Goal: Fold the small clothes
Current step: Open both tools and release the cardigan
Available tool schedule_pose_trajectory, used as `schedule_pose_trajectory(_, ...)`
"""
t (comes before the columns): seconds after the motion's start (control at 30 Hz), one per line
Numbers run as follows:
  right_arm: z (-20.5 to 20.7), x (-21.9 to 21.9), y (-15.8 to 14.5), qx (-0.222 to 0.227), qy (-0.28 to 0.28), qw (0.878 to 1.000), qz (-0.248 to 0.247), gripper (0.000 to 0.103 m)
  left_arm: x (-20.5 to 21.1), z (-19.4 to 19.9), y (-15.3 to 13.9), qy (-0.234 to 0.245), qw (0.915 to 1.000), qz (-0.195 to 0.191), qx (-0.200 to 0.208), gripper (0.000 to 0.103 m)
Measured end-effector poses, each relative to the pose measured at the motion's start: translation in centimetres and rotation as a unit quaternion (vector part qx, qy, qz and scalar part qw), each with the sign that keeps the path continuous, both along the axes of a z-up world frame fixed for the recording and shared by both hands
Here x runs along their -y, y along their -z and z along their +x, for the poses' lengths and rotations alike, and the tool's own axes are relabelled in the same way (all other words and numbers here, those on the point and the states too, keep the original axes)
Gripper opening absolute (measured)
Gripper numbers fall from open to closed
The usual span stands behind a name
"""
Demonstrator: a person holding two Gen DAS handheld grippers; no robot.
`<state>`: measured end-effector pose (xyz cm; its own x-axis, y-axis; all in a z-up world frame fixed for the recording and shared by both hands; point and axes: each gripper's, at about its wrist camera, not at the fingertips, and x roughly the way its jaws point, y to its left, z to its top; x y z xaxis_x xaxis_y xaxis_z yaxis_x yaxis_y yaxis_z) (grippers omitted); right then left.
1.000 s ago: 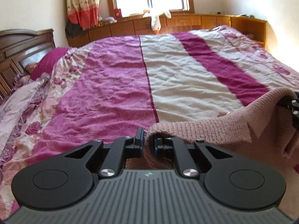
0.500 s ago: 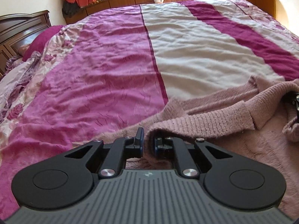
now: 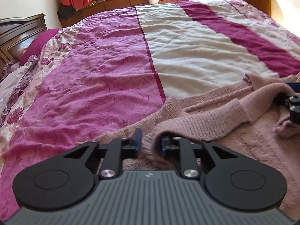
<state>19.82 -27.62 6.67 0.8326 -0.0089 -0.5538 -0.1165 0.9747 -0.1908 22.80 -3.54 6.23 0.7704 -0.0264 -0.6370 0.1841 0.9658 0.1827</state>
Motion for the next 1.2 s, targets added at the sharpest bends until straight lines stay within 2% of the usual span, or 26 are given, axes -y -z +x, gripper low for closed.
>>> schedule_pose_trajectory(0.03,-0.4,0.2,-0.3,0.004,-0.003,1.000,-0.003,0.050,-0.3,-0.4,-0.5,-0.001,1.0000,-0.004,-0.001,0.050)
schedule_pose_trajectory(0.1,-1.3,0.5,-1.0,0.009,-0.008,1.000,-0.010,0.050,-1.0,-1.2,-1.6,-0.005,0.9999,-0.013,0.003,0.061)
schedule_pose_trajectory(0.3,-3.8,1.7,-3.2,0.020,-0.013,1.000,-0.015,0.051,-3.2,-4.0,-4.1,-0.016,0.9991,-0.039,0.006,0.072)
schedule_pose_trajectory(0.53,-6.4,2.7,-4.6,0.020,-0.024,0.999,0.004,0.051,-4.6,-6.9,-5.0,-0.003,0.9992,-0.040,0.001,0.074)
schedule_pose_trajectory(0.73,-7.7,2.0,-3.5,0.005,-0.062,0.998,0.005,0.051,-3.7,-8.5,-4.0,0.041,0.9989,-0.020,-0.014,0.077)
schedule_pose_trajectory(0.97,-7.4,0.2,-1.6,-0.005,-0.112,0.994,-0.018,0.051,-1.1,-8.9,-1.5,0.093,0.9946,0.043,-0.016,0.077)
schedule_pose_trajectory(1.2,-6.2,-0.6,0.3,-0.014,-0.122,0.991,-0.048,0.051,-0.3,-7.4,0.7,0.087,0.9924,0.087,-0.003,0.077)
